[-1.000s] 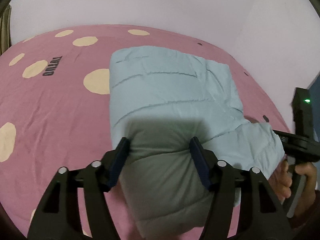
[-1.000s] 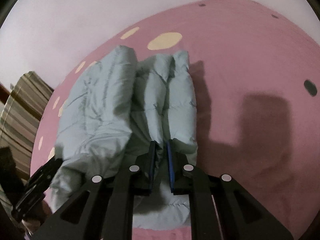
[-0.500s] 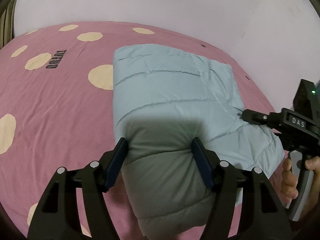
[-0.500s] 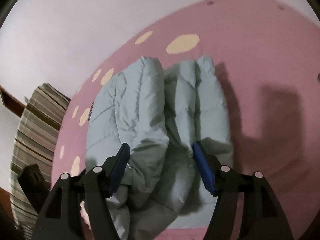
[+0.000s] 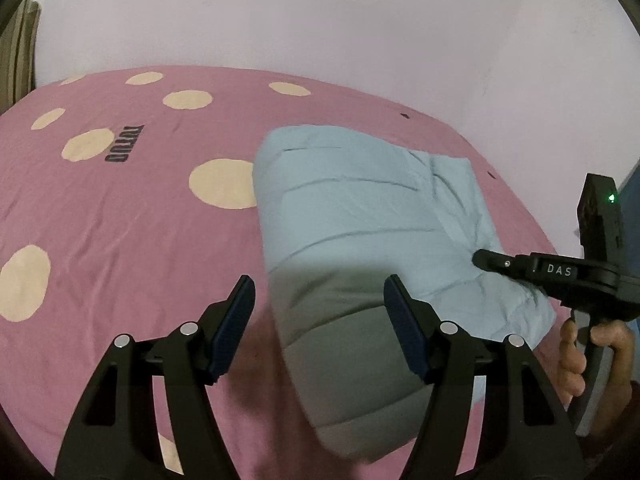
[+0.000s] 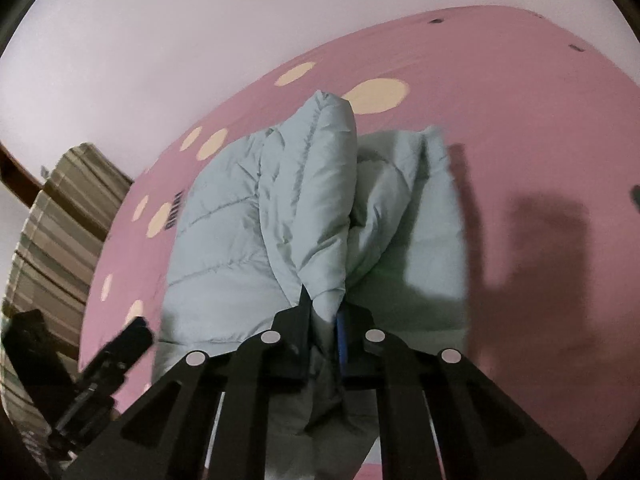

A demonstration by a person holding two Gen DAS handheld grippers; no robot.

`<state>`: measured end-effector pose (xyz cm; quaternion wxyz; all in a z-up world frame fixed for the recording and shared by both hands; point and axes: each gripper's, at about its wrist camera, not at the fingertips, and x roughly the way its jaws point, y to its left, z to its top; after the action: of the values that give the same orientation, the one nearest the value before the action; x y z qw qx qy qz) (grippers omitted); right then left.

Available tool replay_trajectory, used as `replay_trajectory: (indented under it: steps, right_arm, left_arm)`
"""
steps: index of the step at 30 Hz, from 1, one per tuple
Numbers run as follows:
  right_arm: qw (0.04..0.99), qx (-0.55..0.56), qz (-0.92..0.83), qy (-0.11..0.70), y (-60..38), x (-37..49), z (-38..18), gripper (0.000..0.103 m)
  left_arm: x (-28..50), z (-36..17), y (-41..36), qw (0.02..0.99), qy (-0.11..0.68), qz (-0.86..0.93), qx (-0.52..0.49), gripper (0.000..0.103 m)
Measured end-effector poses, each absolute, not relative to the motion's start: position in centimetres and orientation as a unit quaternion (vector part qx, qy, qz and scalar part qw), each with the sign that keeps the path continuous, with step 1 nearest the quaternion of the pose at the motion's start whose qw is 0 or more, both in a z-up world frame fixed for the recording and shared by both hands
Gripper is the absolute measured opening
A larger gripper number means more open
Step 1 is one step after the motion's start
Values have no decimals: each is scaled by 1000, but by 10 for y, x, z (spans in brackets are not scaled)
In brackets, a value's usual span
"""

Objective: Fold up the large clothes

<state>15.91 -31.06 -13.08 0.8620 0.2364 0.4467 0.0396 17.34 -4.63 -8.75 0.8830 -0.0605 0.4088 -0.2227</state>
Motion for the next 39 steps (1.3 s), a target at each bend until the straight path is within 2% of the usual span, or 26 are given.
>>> replay_trajectory:
  steps: [15,20,30,39]
  right_arm:
    - [856,250,9,451,-347,156,-194,15]
    - [861,258,4,438,-346,147,-181,27]
    - [910,211,25,357,-317,101,-118,27]
    - [885,189,43,424,-298,115,-171,25]
  left_arm:
    - [190,-143,-103,854,470,-224,0,70]
    - [186,-133,-97,855,468,-220,-11,69]
    - [169,-86,-96,880,417,-225,-25,68]
    - [182,-124,-103,863,460,-205,-22,70]
